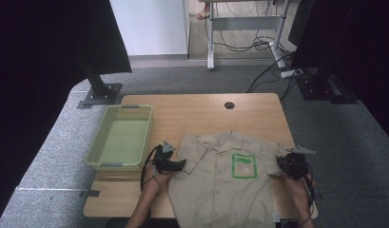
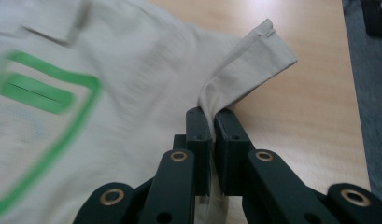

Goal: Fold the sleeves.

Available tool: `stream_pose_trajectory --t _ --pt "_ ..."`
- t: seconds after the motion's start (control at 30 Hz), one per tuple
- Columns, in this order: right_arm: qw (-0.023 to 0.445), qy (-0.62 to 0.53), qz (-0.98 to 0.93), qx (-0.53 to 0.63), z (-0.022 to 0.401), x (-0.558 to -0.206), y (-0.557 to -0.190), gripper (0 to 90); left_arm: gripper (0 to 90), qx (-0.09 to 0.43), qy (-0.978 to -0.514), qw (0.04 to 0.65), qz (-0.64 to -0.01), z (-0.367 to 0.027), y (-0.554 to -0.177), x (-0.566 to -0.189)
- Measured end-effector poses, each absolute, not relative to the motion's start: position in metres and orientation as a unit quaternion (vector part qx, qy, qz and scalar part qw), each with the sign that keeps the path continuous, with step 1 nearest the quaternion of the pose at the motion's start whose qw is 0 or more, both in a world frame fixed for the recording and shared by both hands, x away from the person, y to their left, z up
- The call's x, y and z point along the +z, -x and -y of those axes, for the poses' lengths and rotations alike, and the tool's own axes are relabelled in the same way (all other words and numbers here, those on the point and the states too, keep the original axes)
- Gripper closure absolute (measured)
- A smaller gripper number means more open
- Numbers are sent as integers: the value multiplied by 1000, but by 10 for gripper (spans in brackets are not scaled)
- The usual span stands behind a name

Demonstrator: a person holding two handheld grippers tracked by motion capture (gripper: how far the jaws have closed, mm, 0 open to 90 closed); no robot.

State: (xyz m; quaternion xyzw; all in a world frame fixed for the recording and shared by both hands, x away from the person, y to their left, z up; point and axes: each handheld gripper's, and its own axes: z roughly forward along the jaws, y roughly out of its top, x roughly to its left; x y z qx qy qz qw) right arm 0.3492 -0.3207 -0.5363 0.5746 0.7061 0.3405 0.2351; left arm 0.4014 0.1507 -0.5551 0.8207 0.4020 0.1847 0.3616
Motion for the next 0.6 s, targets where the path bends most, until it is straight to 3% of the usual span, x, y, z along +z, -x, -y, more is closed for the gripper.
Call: stream_pose_trajectory --t 0.33,0.6 --pt "257 -490 -747 369 258 -519 -344 844 179 183 -823 363 -397 -152 -401 -555" --pt "218 -463 -780 361 226 -535 -359 817 179 183 -823 363 -397 -152 -401 -555"
